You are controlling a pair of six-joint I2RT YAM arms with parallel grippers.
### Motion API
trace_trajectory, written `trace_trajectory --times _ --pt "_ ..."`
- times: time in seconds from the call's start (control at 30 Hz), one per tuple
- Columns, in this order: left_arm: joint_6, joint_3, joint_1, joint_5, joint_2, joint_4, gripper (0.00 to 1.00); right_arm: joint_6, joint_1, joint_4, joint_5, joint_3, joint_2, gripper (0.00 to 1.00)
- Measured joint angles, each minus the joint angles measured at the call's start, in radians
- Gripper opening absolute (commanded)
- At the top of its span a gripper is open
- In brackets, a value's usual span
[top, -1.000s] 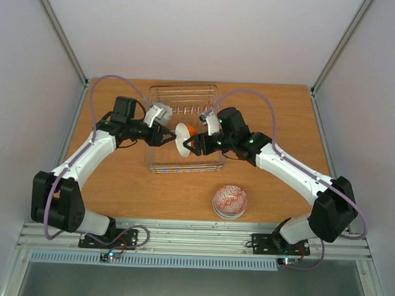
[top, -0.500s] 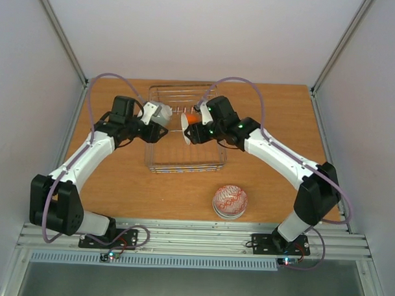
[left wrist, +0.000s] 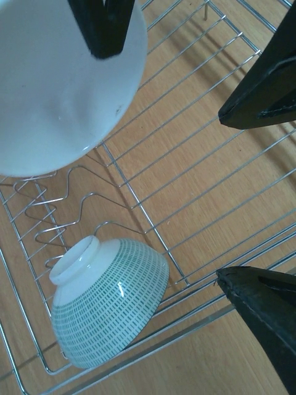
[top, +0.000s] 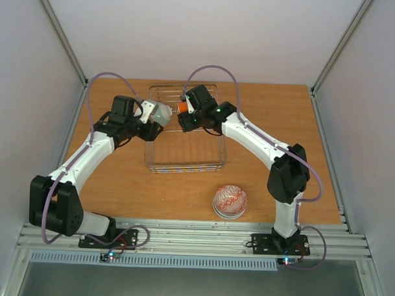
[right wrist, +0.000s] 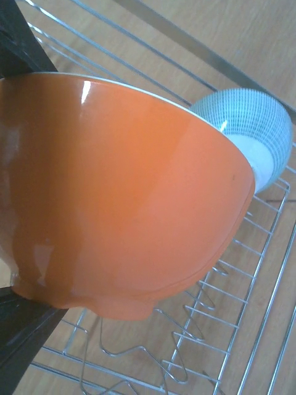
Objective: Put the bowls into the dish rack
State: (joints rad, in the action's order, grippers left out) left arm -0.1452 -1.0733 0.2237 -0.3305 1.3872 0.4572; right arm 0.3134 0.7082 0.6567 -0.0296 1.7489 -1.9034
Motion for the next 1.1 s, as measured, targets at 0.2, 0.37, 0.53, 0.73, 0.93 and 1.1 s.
trace_trajectory --times 0.2,0.37,0.53,0.73,0.93,1.1 --pt "0.003 0.0 0.0 0.023 0.0 -0.006 0.62 0.026 0.005 0.045 -0.077 0.141 -0.129 0.01" --pt "0.003 0.0 0.0 0.025 0.0 -0.007 0.62 0.037 0.005 0.062 -0.115 0.249 -0.228 0.01" --pt "0.002 0.0 0.0 0.024 0.0 -0.01 0.62 0.044 0.008 0.077 -0.142 0.314 -0.278 0.01" --pt "0.002 0.0 -0.001 0.023 0.0 -0.013 0.62 0.05 0.015 0.076 -0.18 0.365 -0.321 0.01" --pt "0.002 0.0 -0.002 0.021 0.0 -0.013 0.62 0.081 0.036 0.087 -0.266 0.462 -0.4 0.01" --pt "0.002 0.0 -0.002 0.021 0.0 -0.013 0.62 0.093 0.047 0.117 -0.307 0.558 -0.479 0.01"
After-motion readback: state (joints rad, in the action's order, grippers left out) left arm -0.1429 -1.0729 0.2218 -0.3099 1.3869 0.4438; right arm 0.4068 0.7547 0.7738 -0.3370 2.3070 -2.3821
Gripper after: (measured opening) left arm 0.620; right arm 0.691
